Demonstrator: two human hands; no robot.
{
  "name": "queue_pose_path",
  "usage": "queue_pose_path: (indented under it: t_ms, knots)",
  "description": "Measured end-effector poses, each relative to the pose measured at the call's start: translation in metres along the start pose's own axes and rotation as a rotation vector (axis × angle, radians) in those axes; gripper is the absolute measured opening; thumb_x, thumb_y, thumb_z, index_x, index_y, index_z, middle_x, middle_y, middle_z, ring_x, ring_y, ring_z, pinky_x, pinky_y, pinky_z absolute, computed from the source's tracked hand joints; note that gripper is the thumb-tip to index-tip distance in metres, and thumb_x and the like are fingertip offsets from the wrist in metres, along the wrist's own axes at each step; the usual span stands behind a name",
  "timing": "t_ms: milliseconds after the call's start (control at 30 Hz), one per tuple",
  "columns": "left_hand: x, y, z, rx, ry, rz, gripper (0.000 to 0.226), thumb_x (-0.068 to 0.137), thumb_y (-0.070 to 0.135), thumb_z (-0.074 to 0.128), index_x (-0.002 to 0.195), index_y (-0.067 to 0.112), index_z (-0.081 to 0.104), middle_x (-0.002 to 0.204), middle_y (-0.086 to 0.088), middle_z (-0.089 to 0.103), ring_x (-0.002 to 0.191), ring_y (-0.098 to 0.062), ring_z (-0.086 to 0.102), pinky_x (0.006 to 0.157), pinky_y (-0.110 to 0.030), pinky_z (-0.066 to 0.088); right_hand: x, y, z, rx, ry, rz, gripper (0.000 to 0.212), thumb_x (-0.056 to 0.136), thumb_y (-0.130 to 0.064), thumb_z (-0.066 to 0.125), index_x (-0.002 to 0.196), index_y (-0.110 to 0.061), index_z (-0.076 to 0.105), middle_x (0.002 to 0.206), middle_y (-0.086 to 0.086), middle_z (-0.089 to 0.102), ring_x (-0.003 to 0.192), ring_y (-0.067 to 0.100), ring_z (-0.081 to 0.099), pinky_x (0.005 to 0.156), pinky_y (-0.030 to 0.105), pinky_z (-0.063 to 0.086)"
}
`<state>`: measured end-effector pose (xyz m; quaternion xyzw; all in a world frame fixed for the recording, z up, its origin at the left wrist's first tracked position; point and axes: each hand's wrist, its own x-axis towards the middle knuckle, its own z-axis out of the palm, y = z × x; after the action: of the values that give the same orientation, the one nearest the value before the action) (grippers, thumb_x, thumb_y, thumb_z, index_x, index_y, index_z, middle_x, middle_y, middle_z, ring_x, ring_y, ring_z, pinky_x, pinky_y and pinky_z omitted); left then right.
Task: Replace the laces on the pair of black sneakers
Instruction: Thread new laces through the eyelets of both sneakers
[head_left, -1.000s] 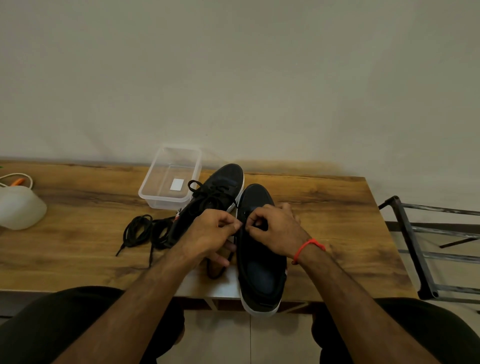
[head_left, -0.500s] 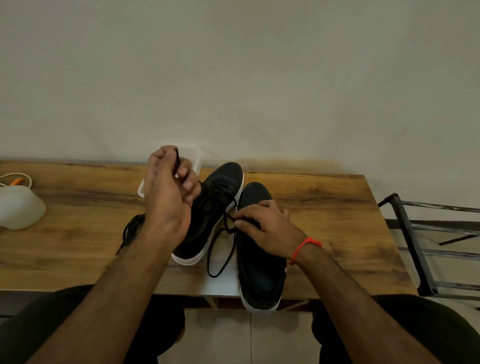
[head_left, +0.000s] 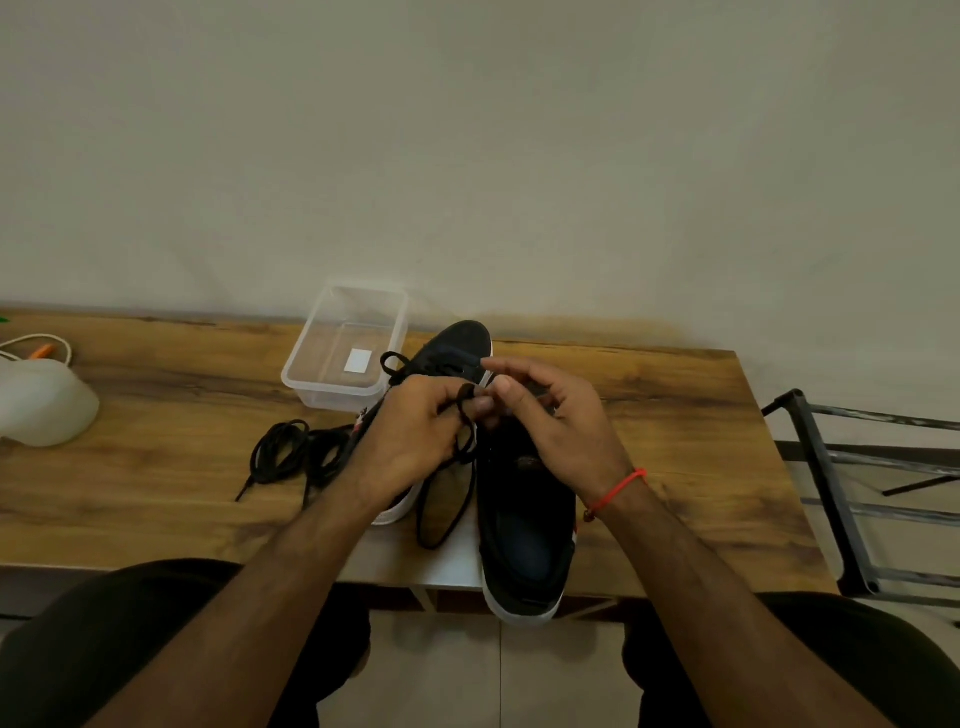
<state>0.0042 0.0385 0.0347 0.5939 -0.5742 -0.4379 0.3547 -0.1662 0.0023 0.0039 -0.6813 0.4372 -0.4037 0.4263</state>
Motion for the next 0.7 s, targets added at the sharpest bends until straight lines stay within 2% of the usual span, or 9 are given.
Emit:
queue_pose_path:
  t_ms: [167, 233, 300, 367, 433, 467, 500, 567, 700]
  knots:
    - [0.0, 0.008, -0.006, -0.102, 0.131, 0.103, 0.02, 0.102, 0.025, 0.059, 0.099, 0.019, 0.077, 0.08, -0.001, 0.075, 0.047, -0.006, 0.051, 0.048, -0.017, 0.044, -0.001, -0.001, -0.002, -0.128, -0.092, 0.022, 0.028, 0.099, -0.028, 0.059, 0.127, -0.027, 0.065, 0.113, -0.01, 0.068, 0.106, 0.008, 0.064, 0.093, 0.039, 0.055]
    - [0.001, 0.009, -0.016, -0.08, 0.072, 0.076, 0.02, 0.1, 0.03, 0.061, 0.096, 0.022, 0.079, 0.078, -0.001, 0.075, 0.05, -0.007, 0.052, 0.049, -0.015, 0.043, -0.003, -0.004, -0.002, -0.127, -0.156, 0.072, 0.026, 0.101, -0.031, 0.057, 0.125, -0.028, 0.066, 0.112, -0.013, 0.07, 0.107, 0.004, 0.064, 0.095, 0.037, 0.054]
    - [0.001, 0.006, -0.033, 0.107, -0.146, -0.023, 0.017, 0.098, 0.031, 0.064, 0.092, 0.029, 0.081, 0.076, -0.003, 0.074, 0.054, -0.004, 0.054, 0.048, -0.013, 0.039, -0.003, -0.006, -0.003, -0.189, -0.22, 0.076, 0.025, 0.101, -0.035, 0.055, 0.12, -0.028, 0.07, 0.108, -0.014, 0.072, 0.105, 0.002, 0.064, 0.095, 0.035, 0.054]
    - [0.0, 0.0, -0.048, 0.283, -0.534, -0.185, 0.021, 0.097, 0.017, 0.065, 0.102, 0.031, 0.08, 0.095, -0.002, 0.077, 0.068, -0.004, 0.063, 0.055, -0.018, 0.047, -0.004, -0.007, -0.004, -0.243, -0.278, 0.084, 0.023, 0.102, -0.03, 0.054, 0.115, -0.025, 0.072, 0.097, -0.014, 0.075, 0.098, -0.002, 0.066, 0.093, 0.029, 0.053]
    - [-0.005, -0.006, -0.052, 0.418, -0.858, -0.285, 0.037, 0.097, 0.008, 0.063, 0.126, 0.029, 0.07, 0.119, 0.009, 0.073, 0.087, 0.0, 0.068, 0.08, -0.025, 0.056, -0.005, -0.008, -0.003, -0.267, -0.307, 0.097, 0.022, 0.103, -0.024, 0.053, 0.112, -0.023, 0.073, 0.09, -0.015, 0.075, 0.092, -0.005, 0.066, 0.089, 0.02, 0.051]
    - [-0.006, -0.008, -0.051, 0.486, -0.918, -0.295, 0.043, 0.097, 0.007, 0.063, 0.134, 0.03, 0.064, 0.127, 0.015, 0.068, 0.093, 0.005, 0.066, 0.09, -0.023, 0.055, -0.005, -0.008, -0.002, -0.271, -0.301, 0.097, 0.022, 0.103, -0.022, 0.052, 0.112, -0.023, 0.073, 0.089, -0.015, 0.075, 0.091, -0.006, 0.066, 0.088, 0.017, 0.05]
    - [-0.007, -0.008, -0.049, 0.524, -0.917, -0.298, 0.045, 0.097, 0.007, 0.063, 0.135, 0.031, 0.063, 0.129, 0.018, 0.065, 0.098, 0.007, 0.065, 0.094, -0.02, 0.052, -0.005, -0.008, -0.002, -0.266, -0.275, 0.094, 0.022, 0.103, -0.022, 0.052, 0.111, -0.023, 0.073, 0.089, -0.014, 0.075, 0.091, -0.005, 0.066, 0.086, 0.015, 0.05]
    - [-0.007, -0.008, -0.045, 0.469, -0.812, -0.349, 0.036, 0.099, 0.004, 0.057, 0.124, 0.027, 0.068, 0.115, 0.011, 0.07, 0.1, -0.004, 0.071, 0.086, -0.022, 0.056, -0.002, -0.007, -0.004, -0.216, -0.169, 0.095, 0.022, 0.103, -0.02, 0.052, 0.11, -0.022, 0.074, 0.088, -0.012, 0.075, 0.088, 0.0, 0.068, 0.083, 0.018, 0.052]
    - [-0.003, -0.013, -0.027, 0.305, -0.359, -0.363, 0.026, 0.105, 0.007, 0.041, 0.106, 0.018, 0.065, 0.106, -0.004, 0.067, 0.07, -0.021, 0.075, 0.062, -0.035, 0.063, 0.004, -0.004, -0.012, -0.049, 0.064, 0.15, 0.022, 0.103, -0.013, 0.052, 0.104, -0.02, 0.073, 0.085, -0.003, 0.075, 0.086, 0.007, 0.071, 0.085, 0.022, 0.054]
